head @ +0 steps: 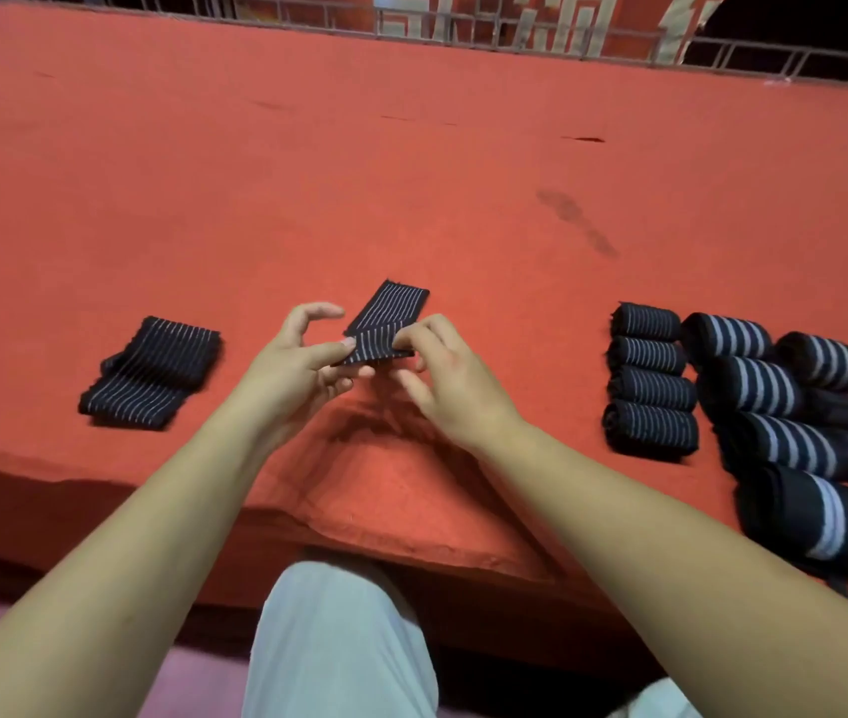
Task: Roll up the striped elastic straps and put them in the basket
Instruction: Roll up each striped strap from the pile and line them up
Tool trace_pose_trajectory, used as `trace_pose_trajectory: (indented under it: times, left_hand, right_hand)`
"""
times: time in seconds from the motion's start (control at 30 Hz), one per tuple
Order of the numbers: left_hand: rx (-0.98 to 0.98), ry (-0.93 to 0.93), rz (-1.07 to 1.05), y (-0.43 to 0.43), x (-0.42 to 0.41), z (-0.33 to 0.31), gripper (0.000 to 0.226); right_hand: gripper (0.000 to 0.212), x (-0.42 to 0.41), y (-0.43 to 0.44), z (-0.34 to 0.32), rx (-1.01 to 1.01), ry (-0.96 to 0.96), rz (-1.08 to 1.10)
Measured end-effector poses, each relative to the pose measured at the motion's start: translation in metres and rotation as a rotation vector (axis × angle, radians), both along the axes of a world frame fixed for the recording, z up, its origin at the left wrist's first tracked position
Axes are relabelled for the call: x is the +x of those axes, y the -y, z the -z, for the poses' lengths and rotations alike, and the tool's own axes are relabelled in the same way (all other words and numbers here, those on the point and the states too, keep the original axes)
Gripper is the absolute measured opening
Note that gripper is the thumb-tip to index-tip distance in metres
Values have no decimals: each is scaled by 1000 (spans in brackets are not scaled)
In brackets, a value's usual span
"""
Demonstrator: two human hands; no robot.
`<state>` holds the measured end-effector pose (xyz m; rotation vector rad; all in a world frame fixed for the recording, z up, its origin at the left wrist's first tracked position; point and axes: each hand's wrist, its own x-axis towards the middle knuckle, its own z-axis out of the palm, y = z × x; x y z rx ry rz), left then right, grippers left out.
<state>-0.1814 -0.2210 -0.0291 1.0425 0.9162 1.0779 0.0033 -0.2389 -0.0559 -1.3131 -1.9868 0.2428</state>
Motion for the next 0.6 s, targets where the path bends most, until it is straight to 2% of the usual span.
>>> trace_pose_trajectory:
  times: [0.03, 0.1, 0.13, 0.2, 0.23, 0.3, 0.37, 0.43, 0.53, 0.6]
  left_hand:
    - [26, 12, 36, 3, 5, -4, 30]
    - [113, -7, 85, 9, 11, -5, 25]
    - [186, -83, 96, 12, 14, -7, 28]
    - [386, -384, 153, 13, 13, -8, 54]
    - [490, -519, 171, 15, 16, -9, 54]
    - [591, -641, 225, 22, 26, -15, 45]
    - [563, -554, 329, 28, 40, -23, 36]
    - [400, -352, 445, 35, 54, -27, 30]
    - [344, -257, 525, 45, 68, -28, 36]
    - [285, -216, 541, 49, 73, -30, 39]
  right_hand:
    - [19, 7, 3, -6, 50, 18, 9]
    - [14, 18, 9, -20, 99, -9, 18]
    - [10, 25, 17, -32, 85, -49, 20]
    - [7, 32, 25, -51, -20, -182, 12]
    - [13, 37, 32, -62, -73, -250, 12]
    - [19, 48, 46, -81, -165, -409, 2]
    - [15, 60, 54, -98, -274, -640, -23]
    - [19, 74, 58, -111, -368, -834, -4]
    - [22, 96, 56, -119, -441, -1005, 142]
    - [16, 113, 50, -120, -445, -1102, 252]
